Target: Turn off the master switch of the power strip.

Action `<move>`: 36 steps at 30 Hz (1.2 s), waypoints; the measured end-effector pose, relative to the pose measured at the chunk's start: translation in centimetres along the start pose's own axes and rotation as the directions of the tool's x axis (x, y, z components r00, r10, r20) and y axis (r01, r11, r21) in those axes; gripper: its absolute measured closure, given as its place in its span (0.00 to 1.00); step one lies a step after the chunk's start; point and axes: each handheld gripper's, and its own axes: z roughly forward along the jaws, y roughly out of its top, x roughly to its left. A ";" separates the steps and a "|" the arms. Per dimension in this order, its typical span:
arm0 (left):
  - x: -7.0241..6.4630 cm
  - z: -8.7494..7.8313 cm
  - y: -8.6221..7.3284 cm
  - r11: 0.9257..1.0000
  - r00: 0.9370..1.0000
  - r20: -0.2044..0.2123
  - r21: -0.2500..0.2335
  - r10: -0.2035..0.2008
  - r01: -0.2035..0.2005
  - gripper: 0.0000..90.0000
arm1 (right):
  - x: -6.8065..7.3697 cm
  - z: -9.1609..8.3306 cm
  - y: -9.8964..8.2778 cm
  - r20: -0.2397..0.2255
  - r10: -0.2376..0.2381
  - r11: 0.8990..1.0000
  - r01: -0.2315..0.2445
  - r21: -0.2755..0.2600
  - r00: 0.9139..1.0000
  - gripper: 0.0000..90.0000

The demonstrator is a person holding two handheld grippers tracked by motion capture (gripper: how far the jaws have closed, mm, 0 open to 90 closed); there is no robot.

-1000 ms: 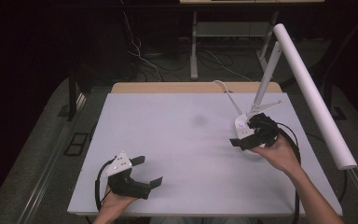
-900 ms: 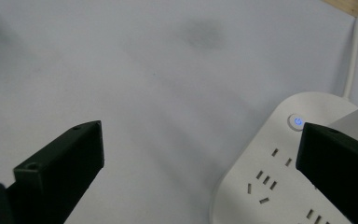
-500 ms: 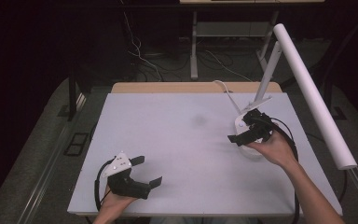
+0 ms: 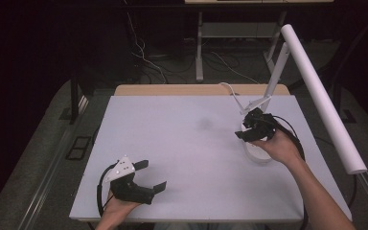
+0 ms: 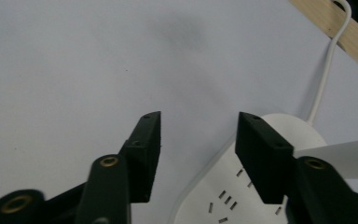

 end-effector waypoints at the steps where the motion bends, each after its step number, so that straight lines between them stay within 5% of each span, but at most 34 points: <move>1: 0.0 0.0 0.0 1.000 1.000 0.000 0.000 0.000 0.000 0.00 | 0.0 0.1 0.1 0.005 -0.007 1.000 0.007 0.003 1.000 0.64; 13: 0.0 0.1 0.0 1.000 1.000 0.004 0.003 0.001 -0.001 0.00 | -0.5 1.2 0.8 0.073 -0.019 0.998 0.015 0.060 0.997 0.99; 20: 0.1 0.1 0.0 1.000 1.000 0.003 0.004 0.003 -0.003 0.00 | -0.8 2.2 1.2 0.145 -0.014 0.996 0.001 0.089 0.989 0.99; 36: 0.1 0.1 0.0 1.000 1.000 0.002 0.005 0.002 -0.002 0.00 | -2.1 3.7 1.2 0.214 0.015 0.990 -0.045 0.136 0.977 0.99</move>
